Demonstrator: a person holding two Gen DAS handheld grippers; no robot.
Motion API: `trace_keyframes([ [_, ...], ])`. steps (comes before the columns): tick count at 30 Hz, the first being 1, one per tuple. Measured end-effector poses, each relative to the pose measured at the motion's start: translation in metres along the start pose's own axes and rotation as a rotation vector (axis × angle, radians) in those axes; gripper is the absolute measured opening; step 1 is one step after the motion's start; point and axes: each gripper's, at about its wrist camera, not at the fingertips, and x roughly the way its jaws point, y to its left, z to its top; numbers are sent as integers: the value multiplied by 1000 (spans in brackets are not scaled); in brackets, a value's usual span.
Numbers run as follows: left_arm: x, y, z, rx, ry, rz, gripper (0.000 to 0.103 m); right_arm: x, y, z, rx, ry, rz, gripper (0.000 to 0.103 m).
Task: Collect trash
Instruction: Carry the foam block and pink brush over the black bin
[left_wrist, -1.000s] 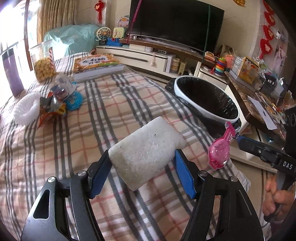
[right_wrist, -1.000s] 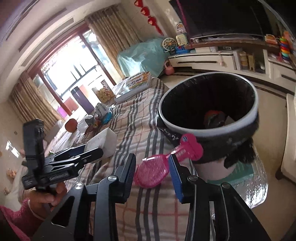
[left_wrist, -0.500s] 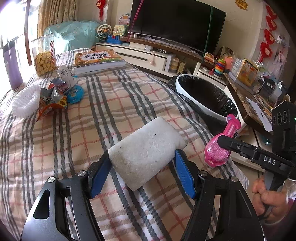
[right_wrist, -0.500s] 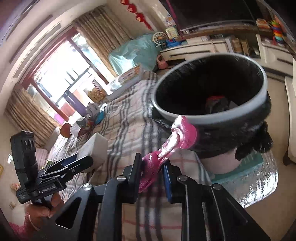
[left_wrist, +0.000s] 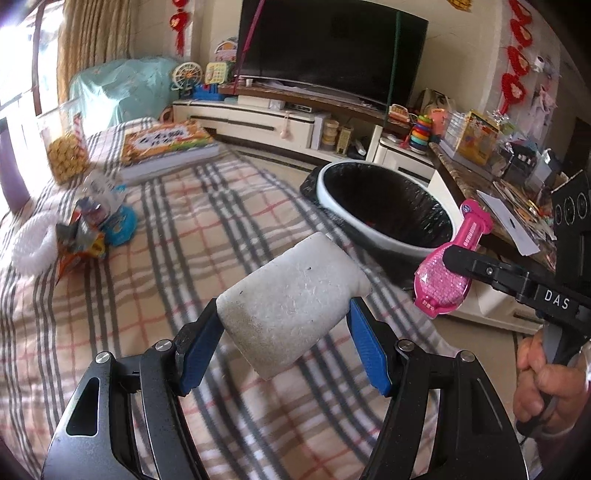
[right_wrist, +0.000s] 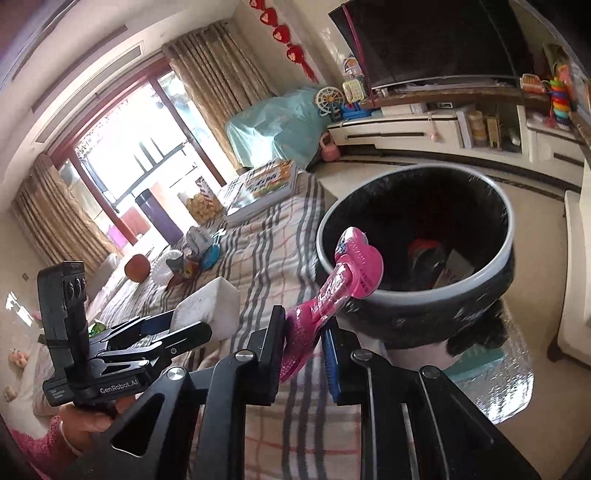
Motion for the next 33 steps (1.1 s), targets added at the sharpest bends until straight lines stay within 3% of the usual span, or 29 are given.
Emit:
trace_keyframes([
  [13, 19, -36, 38, 86, -17, -17, 68, -16, -33, 32, 11, -64, -59, 19],
  [33, 59, -67, 72, 137, -4, -12, 68, -7, -71, 59, 37, -69, -104, 19],
])
